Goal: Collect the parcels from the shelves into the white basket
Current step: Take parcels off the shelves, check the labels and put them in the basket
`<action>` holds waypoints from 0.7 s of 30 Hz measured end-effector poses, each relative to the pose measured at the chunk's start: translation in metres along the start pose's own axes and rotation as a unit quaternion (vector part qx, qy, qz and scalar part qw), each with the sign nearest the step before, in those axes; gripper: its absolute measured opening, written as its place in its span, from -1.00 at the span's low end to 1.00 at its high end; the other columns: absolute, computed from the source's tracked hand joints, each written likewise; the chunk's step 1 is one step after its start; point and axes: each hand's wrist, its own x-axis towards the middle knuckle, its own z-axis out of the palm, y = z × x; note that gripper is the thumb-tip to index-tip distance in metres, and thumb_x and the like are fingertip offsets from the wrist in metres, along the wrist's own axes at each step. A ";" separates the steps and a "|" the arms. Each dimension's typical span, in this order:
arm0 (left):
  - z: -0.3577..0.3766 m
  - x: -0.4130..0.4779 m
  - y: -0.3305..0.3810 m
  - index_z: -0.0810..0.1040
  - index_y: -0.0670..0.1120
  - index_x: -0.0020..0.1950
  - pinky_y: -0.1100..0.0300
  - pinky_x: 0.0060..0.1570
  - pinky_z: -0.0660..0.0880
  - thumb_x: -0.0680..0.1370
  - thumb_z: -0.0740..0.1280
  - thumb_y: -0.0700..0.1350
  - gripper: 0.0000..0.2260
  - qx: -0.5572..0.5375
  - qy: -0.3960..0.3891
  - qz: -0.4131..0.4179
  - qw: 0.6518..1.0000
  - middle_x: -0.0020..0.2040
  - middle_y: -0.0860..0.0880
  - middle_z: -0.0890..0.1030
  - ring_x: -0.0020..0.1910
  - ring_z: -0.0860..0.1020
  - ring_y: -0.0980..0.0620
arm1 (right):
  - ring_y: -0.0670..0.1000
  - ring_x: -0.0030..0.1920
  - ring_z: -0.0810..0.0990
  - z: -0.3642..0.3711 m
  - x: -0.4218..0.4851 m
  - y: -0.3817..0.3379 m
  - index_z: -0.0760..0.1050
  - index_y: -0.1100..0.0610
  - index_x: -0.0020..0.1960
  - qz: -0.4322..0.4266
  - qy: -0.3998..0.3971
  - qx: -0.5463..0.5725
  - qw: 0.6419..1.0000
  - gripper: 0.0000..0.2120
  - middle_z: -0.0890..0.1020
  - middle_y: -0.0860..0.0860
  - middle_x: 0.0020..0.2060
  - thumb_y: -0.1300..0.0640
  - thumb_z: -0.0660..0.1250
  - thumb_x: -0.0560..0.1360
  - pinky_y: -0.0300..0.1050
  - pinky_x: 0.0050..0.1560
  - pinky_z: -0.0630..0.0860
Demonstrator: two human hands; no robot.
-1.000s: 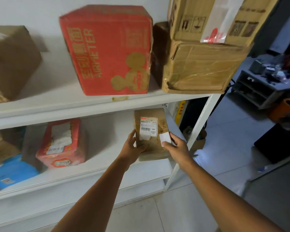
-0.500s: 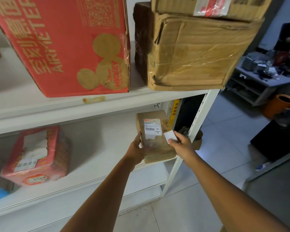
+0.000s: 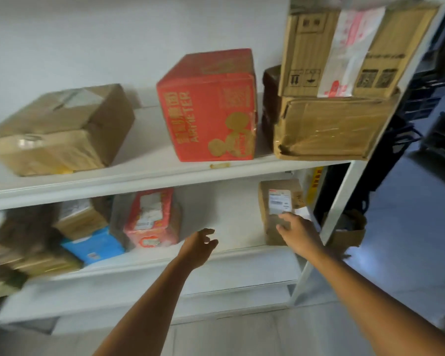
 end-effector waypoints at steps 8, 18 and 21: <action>-0.092 -0.064 -0.094 0.48 0.02 0.35 0.18 0.13 0.43 0.56 0.33 -0.02 -0.64 0.029 0.111 -0.084 0.990 0.21 -0.07 0.60 0.20 0.54 -0.05 | 0.09 0.29 0.51 0.068 -0.013 -0.108 0.46 0.12 0.35 -0.062 -0.103 0.057 0.991 -0.62 0.55 0.06 0.29 0.06 0.29 0.56 -0.11 0.25 0.41; -0.129 0.013 -0.173 0.39 -0.06 0.40 0.14 0.00 0.44 0.58 0.30 -0.06 -0.61 0.007 0.164 -0.067 0.984 0.22 -0.17 0.57 0.16 0.54 -0.17 | 0.10 0.28 0.51 0.195 0.040 -0.210 0.42 0.08 0.39 -0.050 -0.132 0.088 0.986 -0.55 0.55 0.07 0.29 -0.03 0.31 0.54 -0.11 0.24 0.43; -0.126 0.047 -0.187 0.37 -0.10 0.36 0.09 -0.01 0.47 0.58 0.28 -0.03 -0.62 -0.050 0.165 -0.079 0.982 0.20 -0.16 0.57 0.08 0.55 -0.16 | 0.12 0.32 0.47 0.226 0.060 -0.222 0.36 0.10 0.43 -0.034 -0.118 0.084 0.989 -0.46 0.50 0.08 0.35 -0.10 0.31 0.53 -0.08 0.25 0.41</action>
